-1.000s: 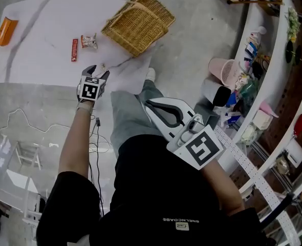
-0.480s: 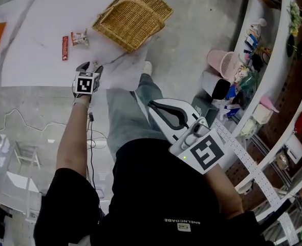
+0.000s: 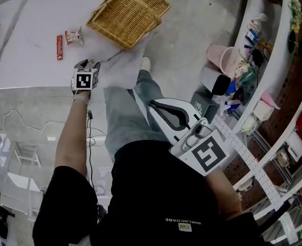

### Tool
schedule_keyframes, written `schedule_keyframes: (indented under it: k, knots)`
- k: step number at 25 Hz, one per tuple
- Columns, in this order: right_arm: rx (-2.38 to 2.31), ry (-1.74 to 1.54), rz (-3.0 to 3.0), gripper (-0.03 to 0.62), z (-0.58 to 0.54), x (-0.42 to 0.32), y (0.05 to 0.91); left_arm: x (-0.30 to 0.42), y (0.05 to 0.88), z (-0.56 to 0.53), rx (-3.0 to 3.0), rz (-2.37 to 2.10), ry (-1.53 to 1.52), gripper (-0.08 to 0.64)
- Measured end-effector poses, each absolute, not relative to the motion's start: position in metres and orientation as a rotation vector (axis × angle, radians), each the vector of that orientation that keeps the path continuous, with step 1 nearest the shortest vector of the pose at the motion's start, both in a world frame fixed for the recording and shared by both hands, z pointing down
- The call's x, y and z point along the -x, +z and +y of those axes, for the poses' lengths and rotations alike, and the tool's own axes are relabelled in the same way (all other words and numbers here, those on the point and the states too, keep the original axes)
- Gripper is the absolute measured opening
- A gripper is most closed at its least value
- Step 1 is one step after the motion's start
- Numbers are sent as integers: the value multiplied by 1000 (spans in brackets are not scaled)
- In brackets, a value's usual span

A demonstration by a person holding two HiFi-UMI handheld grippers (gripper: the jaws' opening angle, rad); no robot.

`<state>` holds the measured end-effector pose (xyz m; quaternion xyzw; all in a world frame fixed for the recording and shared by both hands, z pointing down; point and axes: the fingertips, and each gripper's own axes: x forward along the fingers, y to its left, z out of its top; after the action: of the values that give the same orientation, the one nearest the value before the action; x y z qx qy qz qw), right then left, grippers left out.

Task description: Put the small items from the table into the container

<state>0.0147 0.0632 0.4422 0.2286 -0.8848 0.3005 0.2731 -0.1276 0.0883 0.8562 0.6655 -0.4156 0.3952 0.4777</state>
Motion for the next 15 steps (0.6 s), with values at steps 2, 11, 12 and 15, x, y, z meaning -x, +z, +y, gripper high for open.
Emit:
schedule_keyframes:
  k: [2, 11, 12, 15]
  knots:
    - [-618, 810, -2378, 0, 63, -16, 443, 127, 856, 89, -1627, -1020, 966, 241]
    - [-628, 820, -2383, 0, 61, -14, 442, 139, 857, 87, -1610, -1054, 1010, 146]
    - [-631, 821, -2386, 0, 61, -13, 442, 139, 857, 88, -1611, -1050, 1016, 146]
    - [-636, 820, -2397, 0, 58, -11, 438, 141, 853, 88, -1615, -1046, 1022, 143]
